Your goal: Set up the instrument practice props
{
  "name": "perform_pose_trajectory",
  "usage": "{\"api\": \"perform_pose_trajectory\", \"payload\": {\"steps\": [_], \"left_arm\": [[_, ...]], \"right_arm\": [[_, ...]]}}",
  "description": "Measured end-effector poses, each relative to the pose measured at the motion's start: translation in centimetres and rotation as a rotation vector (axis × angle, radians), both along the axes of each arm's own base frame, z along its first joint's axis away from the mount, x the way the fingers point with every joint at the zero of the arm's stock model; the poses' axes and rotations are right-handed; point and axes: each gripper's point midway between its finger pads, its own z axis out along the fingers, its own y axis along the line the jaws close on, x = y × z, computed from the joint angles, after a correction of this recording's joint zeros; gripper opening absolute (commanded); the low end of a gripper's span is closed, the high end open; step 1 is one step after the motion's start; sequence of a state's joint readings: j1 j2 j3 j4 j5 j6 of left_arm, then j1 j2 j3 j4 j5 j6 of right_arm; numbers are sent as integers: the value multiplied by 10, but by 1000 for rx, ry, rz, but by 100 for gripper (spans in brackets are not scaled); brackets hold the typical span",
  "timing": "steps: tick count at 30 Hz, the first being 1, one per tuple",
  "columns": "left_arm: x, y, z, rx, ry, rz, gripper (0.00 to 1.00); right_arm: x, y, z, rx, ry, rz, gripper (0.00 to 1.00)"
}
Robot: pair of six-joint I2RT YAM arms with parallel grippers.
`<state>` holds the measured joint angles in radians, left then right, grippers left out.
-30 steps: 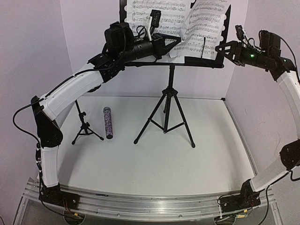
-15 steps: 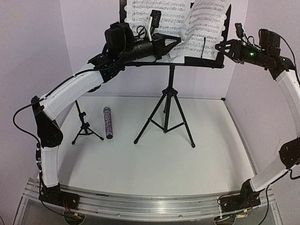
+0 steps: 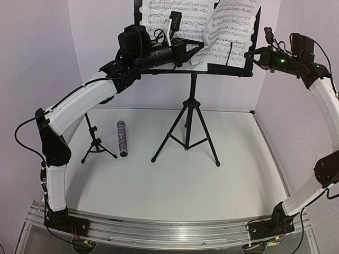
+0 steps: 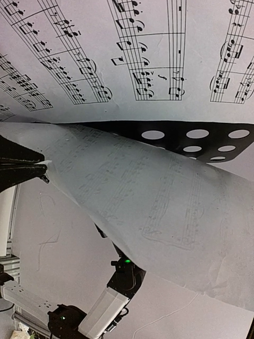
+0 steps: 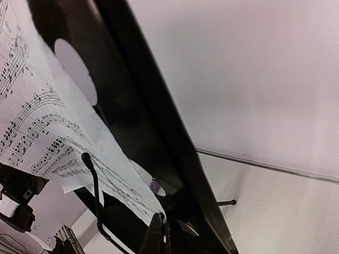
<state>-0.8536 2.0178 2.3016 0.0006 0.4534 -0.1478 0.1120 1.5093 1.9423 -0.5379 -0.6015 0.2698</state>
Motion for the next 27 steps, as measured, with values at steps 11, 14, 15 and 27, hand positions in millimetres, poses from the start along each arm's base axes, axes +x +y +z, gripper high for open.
{"api": "perform_pose_trajectory", "payload": {"steps": [11,14,15,27], "left_arm": [[1,0,0,-3,9,-1,0],[1,0,0,-3,13,-2,0],[1,0,-1,-4,15,-2,0],[1,-1,-2,-14,33,-16,0]], "right_arm": [[-1,-1,-1,-5,-3,-7,0],[-3,-3,-1,-12,-4,-16,0],[-4,-3,-1,-15,-3,-20,0],[-21,-6,8,-42,-16,-21,0]]}}
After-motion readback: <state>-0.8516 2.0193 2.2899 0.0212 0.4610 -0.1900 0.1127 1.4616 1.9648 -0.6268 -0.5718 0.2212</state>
